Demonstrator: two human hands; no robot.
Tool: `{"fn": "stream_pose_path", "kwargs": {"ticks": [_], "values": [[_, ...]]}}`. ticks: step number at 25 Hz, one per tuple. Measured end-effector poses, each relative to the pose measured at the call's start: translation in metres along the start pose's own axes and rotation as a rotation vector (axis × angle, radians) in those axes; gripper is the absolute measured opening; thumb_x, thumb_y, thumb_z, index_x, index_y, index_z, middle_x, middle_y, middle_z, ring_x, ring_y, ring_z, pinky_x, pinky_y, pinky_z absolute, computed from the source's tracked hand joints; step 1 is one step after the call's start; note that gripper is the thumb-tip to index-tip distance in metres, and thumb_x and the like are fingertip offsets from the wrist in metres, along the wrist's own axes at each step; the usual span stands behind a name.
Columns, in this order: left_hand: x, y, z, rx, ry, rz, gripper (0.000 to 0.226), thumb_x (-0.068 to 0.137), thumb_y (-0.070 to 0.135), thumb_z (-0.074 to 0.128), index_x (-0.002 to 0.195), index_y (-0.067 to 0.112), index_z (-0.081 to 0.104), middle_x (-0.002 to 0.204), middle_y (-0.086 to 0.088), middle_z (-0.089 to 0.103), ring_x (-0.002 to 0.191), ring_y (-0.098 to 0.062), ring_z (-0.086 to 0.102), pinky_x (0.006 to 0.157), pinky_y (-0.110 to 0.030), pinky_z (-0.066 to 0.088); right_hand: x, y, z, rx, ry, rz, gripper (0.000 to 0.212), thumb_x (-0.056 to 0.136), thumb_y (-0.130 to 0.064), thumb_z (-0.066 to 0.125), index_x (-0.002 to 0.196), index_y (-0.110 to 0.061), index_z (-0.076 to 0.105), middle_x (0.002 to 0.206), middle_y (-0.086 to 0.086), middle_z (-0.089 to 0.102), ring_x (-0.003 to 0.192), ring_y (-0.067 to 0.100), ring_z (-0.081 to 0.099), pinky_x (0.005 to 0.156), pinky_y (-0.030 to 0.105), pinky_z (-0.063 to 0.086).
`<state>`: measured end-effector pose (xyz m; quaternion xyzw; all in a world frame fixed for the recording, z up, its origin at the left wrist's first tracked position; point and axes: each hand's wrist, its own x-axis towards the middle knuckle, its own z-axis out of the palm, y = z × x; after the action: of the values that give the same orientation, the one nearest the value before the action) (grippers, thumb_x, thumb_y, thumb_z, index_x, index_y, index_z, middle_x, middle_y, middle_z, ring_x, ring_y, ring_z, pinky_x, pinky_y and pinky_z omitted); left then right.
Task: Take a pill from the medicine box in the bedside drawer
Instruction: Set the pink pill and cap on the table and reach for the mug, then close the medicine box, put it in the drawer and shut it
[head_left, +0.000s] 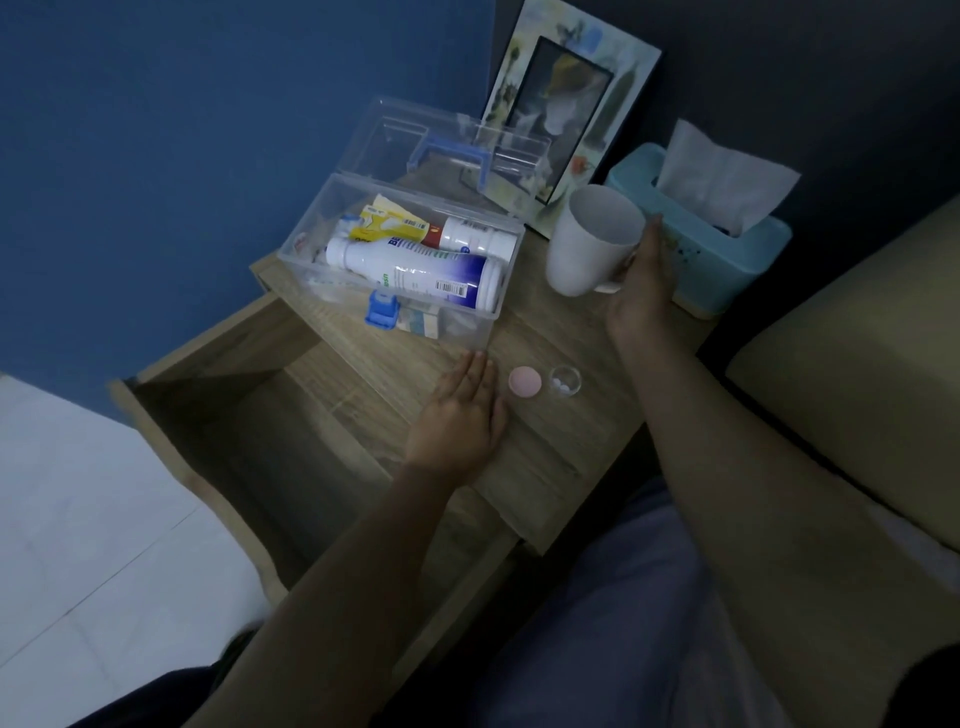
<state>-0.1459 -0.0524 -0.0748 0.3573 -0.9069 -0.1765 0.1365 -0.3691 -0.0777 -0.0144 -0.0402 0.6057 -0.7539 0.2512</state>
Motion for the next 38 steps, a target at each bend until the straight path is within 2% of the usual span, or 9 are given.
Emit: {"fn": "stream_pose_path", "kwargs": {"ticks": [4,8,16,20,23,26,32,35,38], "values": [[0.0,0.001,0.0,-0.004,0.018,-0.006,0.046,0.093,0.022,0.044,0.13,-0.005,0.05,0.138,-0.024,0.049,0.134,-0.035,0.04,0.114,-0.043,0.031,-0.02,0.013,-0.017,0.047,-0.096,-0.014,0.024,0.093,-0.033,0.054,0.076,-0.024,0.068,0.075,-0.013,0.074,0.073,0.0,0.068,0.062,0.023,0.054],[0.001,0.002,0.001,0.0,0.015,-0.009,0.045,0.094,0.022,0.044,0.131,-0.004,0.049,0.139,-0.023,0.048,0.135,-0.034,0.04,0.114,-0.042,0.03,-0.033,0.031,-0.029,0.014,-0.113,-0.029,0.034,0.093,-0.026,0.055,0.064,-0.024,0.073,0.067,-0.016,0.074,0.067,-0.006,0.067,0.055,0.016,0.051],[0.003,0.001,0.002,0.0,0.039,-0.006,0.044,0.091,0.02,0.048,0.125,-0.005,0.054,0.132,-0.025,0.055,0.128,-0.037,0.048,0.109,-0.047,0.038,-0.038,0.042,-0.037,-0.147,-0.095,-0.073,0.029,0.091,-0.037,0.054,0.07,-0.024,0.068,0.065,-0.019,0.072,0.062,-0.009,0.065,0.047,0.009,0.047],[0.001,0.001,0.001,0.008,0.035,-0.001,0.044,0.091,0.021,0.048,0.126,-0.006,0.053,0.133,-0.025,0.054,0.129,-0.037,0.047,0.108,-0.047,0.038,-0.045,0.039,-0.039,-0.246,-0.072,-0.079,0.03,0.092,-0.042,0.051,0.074,-0.026,0.069,0.07,-0.016,0.072,0.07,-0.005,0.065,0.053,0.01,0.048],[0.002,0.003,-0.003,-0.023,-0.031,-0.015,0.049,0.096,0.025,0.041,0.136,-0.003,0.041,0.144,-0.023,0.042,0.139,-0.033,0.032,0.116,-0.039,0.022,-0.05,0.029,-0.038,-0.326,-0.055,-0.027,0.028,0.093,-0.045,0.045,0.095,-0.022,0.062,0.087,-0.009,0.065,0.081,0.005,0.06,0.061,0.019,0.044],[0.0,0.007,-0.021,-0.061,-0.048,-0.021,0.052,0.097,0.027,0.04,0.139,-0.003,0.035,0.148,-0.024,0.034,0.141,-0.033,0.028,0.117,-0.036,0.016,-0.055,0.008,-0.041,-0.388,0.008,-0.067,0.033,0.094,-0.041,0.045,0.109,-0.014,0.055,0.084,-0.013,0.055,0.077,0.003,0.052,0.068,0.021,0.038],[-0.007,0.009,-0.072,0.039,0.145,0.151,0.044,0.088,0.021,0.05,0.118,-0.01,0.058,0.122,-0.028,0.062,0.118,-0.039,0.057,0.101,-0.049,0.041,-0.046,-0.051,-0.018,-0.567,-0.072,-0.416,0.019,0.093,-0.034,0.05,0.08,-0.021,0.049,0.091,0.006,0.062,0.089,0.017,0.058,0.078,0.029,0.043],[0.008,-0.004,-0.099,0.061,0.198,0.074,0.046,0.09,0.019,0.048,0.124,-0.01,0.053,0.129,-0.03,0.055,0.124,-0.04,0.051,0.107,-0.047,0.032,-0.043,-0.062,0.018,-0.686,-0.166,-0.554,0.021,0.094,-0.027,0.049,0.087,-0.01,0.058,0.091,0.006,0.061,0.088,0.019,0.056,0.076,0.026,0.04],[0.033,-0.037,-0.121,0.064,0.233,-0.094,0.053,0.093,0.022,0.047,0.134,-0.011,0.039,0.142,-0.032,0.039,0.135,-0.041,0.036,0.114,-0.044,0.022,-0.038,-0.058,0.056,-0.777,-0.246,-0.506,0.028,0.095,-0.026,0.045,0.099,-0.004,0.061,0.105,0.016,0.065,0.098,0.027,0.06,0.08,0.029,0.043]]}}
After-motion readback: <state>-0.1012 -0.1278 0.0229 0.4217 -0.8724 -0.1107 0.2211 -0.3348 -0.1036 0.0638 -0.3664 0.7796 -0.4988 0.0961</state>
